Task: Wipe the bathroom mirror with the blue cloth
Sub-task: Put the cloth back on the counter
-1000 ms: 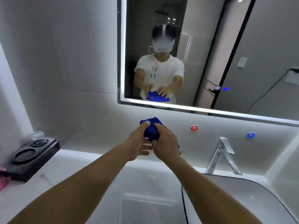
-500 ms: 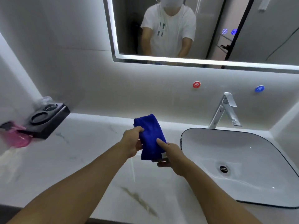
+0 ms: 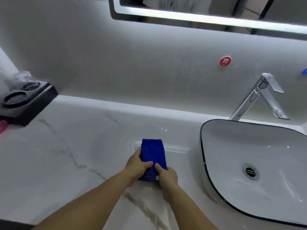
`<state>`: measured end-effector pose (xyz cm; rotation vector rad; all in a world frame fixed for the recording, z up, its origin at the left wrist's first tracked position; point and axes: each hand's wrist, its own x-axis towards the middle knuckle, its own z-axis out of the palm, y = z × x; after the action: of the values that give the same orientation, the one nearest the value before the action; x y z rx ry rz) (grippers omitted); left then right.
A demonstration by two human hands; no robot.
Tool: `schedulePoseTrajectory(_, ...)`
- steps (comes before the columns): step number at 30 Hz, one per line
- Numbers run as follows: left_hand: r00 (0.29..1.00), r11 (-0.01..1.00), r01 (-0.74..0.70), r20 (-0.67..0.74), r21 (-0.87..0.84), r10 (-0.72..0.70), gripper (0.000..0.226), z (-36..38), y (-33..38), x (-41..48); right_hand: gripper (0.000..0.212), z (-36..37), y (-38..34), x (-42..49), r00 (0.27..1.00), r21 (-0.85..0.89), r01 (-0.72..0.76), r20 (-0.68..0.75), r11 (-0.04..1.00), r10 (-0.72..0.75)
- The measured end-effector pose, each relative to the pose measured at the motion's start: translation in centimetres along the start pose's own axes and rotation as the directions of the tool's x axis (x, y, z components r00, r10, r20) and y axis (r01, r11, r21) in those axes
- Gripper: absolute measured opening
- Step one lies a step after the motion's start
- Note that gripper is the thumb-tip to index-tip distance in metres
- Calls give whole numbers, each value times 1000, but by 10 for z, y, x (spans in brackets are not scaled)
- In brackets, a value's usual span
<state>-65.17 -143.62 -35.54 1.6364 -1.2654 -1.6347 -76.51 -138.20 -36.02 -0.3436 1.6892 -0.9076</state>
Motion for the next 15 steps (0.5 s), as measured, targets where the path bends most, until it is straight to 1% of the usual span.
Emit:
schedulePoseTrajectory(1,998,994,-42,-40,105,47,51,1,-8,2,23,3,5,2,999,-38,-8,-34,999,7)
schedulePoseTrajectory(3,982,941,-110,-108,321,152,60,2,-16,1,27,4,10,5,995,-144,-1,-96,990,-13)
schedulePoseTrajectory(4,974,891,-121,-121,437,191,68,1,-18,-1,30,5,11,6,993,-219,7,-116,976,-33)
schedulePoseTrajectory(5,966,815,-130,-111,565,232,72,0,-21,-2,33,5,12,7,991,-293,21,-119,956,-59)
schedulePoseTrajectory(6,957,703,-143,-85,697,279,70,-3,-24,-3,37,6,13,6,990,-360,32,-118,933,-79)
schedulePoseTrajectory(7,943,558,-160,-43,814,331,65,-4,-26,-3,41,7,15,5,989,-409,36,-118,912,-92)
schedulePoseTrajectory(8,930,416,-177,13,892,368,58,-5,-27,-4,46,7,17,3,988,-449,29,-124,893,-94)
schedulePoseTrajectory(9,927,303,-185,64,935,369,53,-5,-27,-5,51,8,19,2,985,-489,19,-138,872,-99)
schedulePoseTrajectory(10,936,226,-189,105,956,336,51,-4,-27,-6,56,8,21,-1,982,-536,1,-157,844,-101)
schedulePoseTrajectory(12,959,131,-215,184,968,215,59,-6,-25,-8,56,9,24,-6,975,-615,-17,-184,788,-123)
schedulePoseTrajectory(13,965,105,-234,218,967,143,65,-9,-23,-10,50,9,24,-9,972,-640,-13,-187,768,-140)
schedulePoseTrajectory(15,964,91,-264,265,960,-4,73,-19,-14,-15,32,10,19,-19,974,-684,19,-153,730,-168)
